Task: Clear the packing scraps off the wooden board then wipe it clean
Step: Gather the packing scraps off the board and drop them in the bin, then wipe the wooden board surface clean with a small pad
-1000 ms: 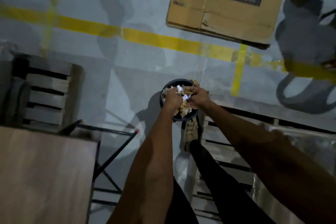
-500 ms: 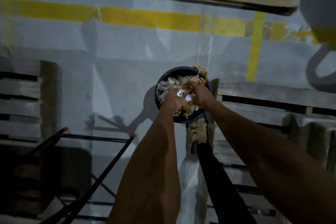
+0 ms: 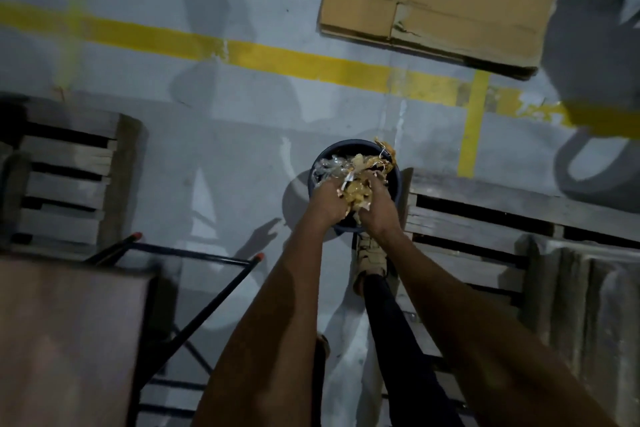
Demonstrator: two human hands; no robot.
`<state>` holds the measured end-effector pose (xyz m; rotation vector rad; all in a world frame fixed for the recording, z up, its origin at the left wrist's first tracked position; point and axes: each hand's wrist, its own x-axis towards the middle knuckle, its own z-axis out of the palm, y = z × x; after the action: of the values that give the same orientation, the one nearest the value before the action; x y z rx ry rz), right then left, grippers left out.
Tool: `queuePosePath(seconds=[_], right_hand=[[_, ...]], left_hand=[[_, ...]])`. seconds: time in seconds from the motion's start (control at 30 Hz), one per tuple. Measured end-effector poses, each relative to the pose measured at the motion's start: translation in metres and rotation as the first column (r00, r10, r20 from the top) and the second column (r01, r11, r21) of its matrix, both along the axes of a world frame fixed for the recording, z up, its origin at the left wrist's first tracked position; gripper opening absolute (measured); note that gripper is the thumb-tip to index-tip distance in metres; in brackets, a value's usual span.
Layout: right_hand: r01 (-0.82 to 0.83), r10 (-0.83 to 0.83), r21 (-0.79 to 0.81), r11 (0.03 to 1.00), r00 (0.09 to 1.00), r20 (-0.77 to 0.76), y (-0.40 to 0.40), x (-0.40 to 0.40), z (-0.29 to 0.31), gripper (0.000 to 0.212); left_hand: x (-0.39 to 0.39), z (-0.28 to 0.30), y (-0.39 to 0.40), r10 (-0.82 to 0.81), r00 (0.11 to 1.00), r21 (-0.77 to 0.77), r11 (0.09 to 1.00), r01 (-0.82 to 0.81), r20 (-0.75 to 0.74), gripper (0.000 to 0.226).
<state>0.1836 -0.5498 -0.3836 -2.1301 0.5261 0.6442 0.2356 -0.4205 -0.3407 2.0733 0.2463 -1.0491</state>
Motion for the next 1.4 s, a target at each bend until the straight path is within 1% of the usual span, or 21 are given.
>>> queuePosePath(seconds=[0.03, 0.13, 0.2, 0.27, 0.33, 0.43, 0.5, 0.6, 0.7, 0.77, 0.87, 0.9, 0.93, 1.0, 1.07, 1.17, 1.23, 1.3, 1.4], right_hand=[[0.053, -0.054, 0.046, 0.998, 0.998, 0.026, 0.005, -0.008, 0.016, 0.074], [0.125, -0.131, 0.098, 0.987, 0.99, 0.057, 0.019, -0.034, 0.077, 0.067], [0.185, -0.197, 0.15, 0.971, 0.978, 0.064, 0.028, -0.05, 0.126, 0.061], [0.228, -0.246, 0.191, 0.955, 0.966, 0.076, 0.043, -0.065, 0.18, 0.052], [0.216, -0.25, 0.223, 0.95, 0.958, 0.139, 0.061, -0.08, 0.231, 0.045], [0.114, -0.179, 0.261, 0.958, 0.954, 0.241, 0.091, -0.099, 0.299, 0.038], [0.019, -0.11, 0.288, 0.957, 0.947, 0.303, 0.113, -0.11, 0.334, 0.033], [-0.131, 0.01, 0.35, 0.927, 0.945, 0.327, 0.155, -0.129, 0.371, 0.027], [-0.329, 0.203, 0.374, 0.867, 0.919, 0.339, 0.201, -0.151, 0.4, 0.027], [-0.465, 0.336, 0.369, 0.805, 0.87, 0.362, 0.227, -0.161, 0.414, 0.027], [-0.606, 0.505, 0.36, 0.709, 0.793, 0.342, 0.252, -0.168, 0.424, 0.024], [-0.663, 0.574, 0.345, 0.665, 0.748, 0.333, 0.258, -0.167, 0.427, 0.025], [-0.718, 0.636, 0.336, 0.61, 0.696, 0.332, 0.264, -0.166, 0.429, 0.027], [-0.809, 0.739, 0.339, 0.48, 0.581, 0.34, 0.276, -0.167, 0.435, 0.028], [-0.861, 0.809, 0.349, 0.371, 0.484, 0.333, 0.287, -0.172, 0.441, 0.023], [-0.88, 0.85, 0.396, 0.262, 0.405, 0.338, 0.305, -0.183, 0.447, 0.018], [-0.897, 0.879, 0.397, 0.196, 0.34, 0.333, 0.316, -0.188, 0.448, 0.017], [-0.908, 0.919, 0.397, 0.131, 0.262, 0.295, 0.324, -0.201, 0.45, 0.019], [-0.92, 0.942, 0.391, 0.001, 0.132, 0.308, 0.331, -0.227, 0.453, 0.026]], left_hand=[[-0.007, 0.021, 0.006, 0.054, 0.998, -0.035, 0.998, -0.053, 0.025, 0.046], [-0.039, 0.088, 0.031, 0.242, 0.964, -0.117, 0.966, -0.229, 0.114, 0.042], [-0.071, 0.135, 0.049, 0.349, 0.93, -0.187, 0.927, -0.324, 0.116, 0.04], [-0.107, 0.18, 0.07, 0.413, 0.906, -0.222, 0.896, -0.385, 0.097, 0.04], [-0.143, 0.214, 0.092, 0.456, 0.882, -0.248, 0.874, -0.418, 0.12, 0.038], [-0.188, 0.266, 0.123, 0.516, 0.841, -0.292, 0.84, -0.458, 0.163, 0.034], [-0.214, 0.3, 0.143, 0.574, 0.791, -0.324, 0.805, -0.498, 0.21, 0.031], [-0.255, 0.34, 0.177, 0.676, 0.689, -0.333, 0.733, -0.594, 0.26, 0.03], [-0.295, 0.362, 0.205, 0.777, 0.56, -0.322, 0.629, -0.708, 0.286, 0.028], [-0.316, 0.376, 0.219, 0.826, 0.468, -0.304, 0.555, -0.775, 0.314, 0.028], [-0.341, 0.396, 0.228, 0.869, 0.315, -0.305, 0.44, -0.844, 0.381, 0.03], [-0.349, 0.403, 0.228, 0.884, 0.239, -0.311, 0.377, -0.872, 0.401, 0.031], [-0.36, 0.41, 0.227, 0.901, 0.148, -0.324, 0.294, -0.899, 0.407, 0.03], [-0.384, 0.419, 0.219, 0.906, -0.023, -0.335, 0.133, -0.933, 0.423, 0.029], [-0.409, 0.42, 0.204, 0.886, -0.145, -0.327, 0.007, -0.945, 0.44, 0.028], [-0.436, 0.414, 0.182, 0.838, -0.267, -0.307, -0.126, -0.943, 0.476, 0.028], [-0.443, 0.412, 0.17, 0.819, -0.315, -0.32, -0.171, -0.932, 0.48, 0.029], [-0.454, 0.413, 0.16, 0.801, -0.372, -0.338, -0.227, -0.913, 0.468, 0.03], [-0.475, 0.415, 0.152, 0.737, -0.491, -0.371, -0.341, -0.864, 0.466, 0.03]])
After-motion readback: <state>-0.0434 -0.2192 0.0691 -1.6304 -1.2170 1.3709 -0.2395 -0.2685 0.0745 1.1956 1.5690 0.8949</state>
